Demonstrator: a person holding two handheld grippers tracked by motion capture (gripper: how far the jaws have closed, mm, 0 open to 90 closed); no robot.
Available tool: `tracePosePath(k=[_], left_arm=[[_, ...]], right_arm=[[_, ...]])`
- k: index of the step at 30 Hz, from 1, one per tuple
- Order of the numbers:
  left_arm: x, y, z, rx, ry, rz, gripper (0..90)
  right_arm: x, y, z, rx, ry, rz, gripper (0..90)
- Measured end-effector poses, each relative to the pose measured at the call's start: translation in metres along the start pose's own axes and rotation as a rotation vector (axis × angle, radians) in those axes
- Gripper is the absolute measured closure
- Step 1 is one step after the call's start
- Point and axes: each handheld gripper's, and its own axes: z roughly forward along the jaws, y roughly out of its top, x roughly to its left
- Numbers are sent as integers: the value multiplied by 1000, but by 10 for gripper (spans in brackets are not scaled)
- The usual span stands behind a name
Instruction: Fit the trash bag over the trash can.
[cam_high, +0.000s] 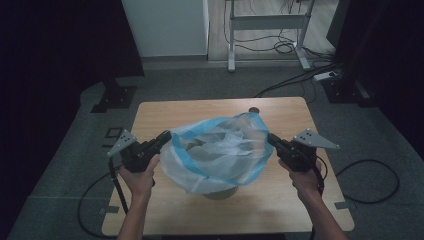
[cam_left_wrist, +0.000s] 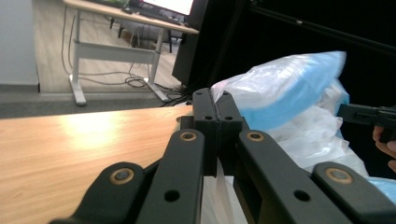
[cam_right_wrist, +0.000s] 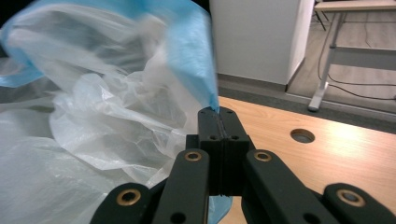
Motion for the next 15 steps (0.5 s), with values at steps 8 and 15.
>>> tracePosePath(k=[8,15], left_arm=[[32,-6,13,45,14,-77,897],[51,-27,28,133,34,-139,897]], right_arm=[[-17,5,39,37,-43,-9,886],[-32,-17,75,115,-48,67,886]])
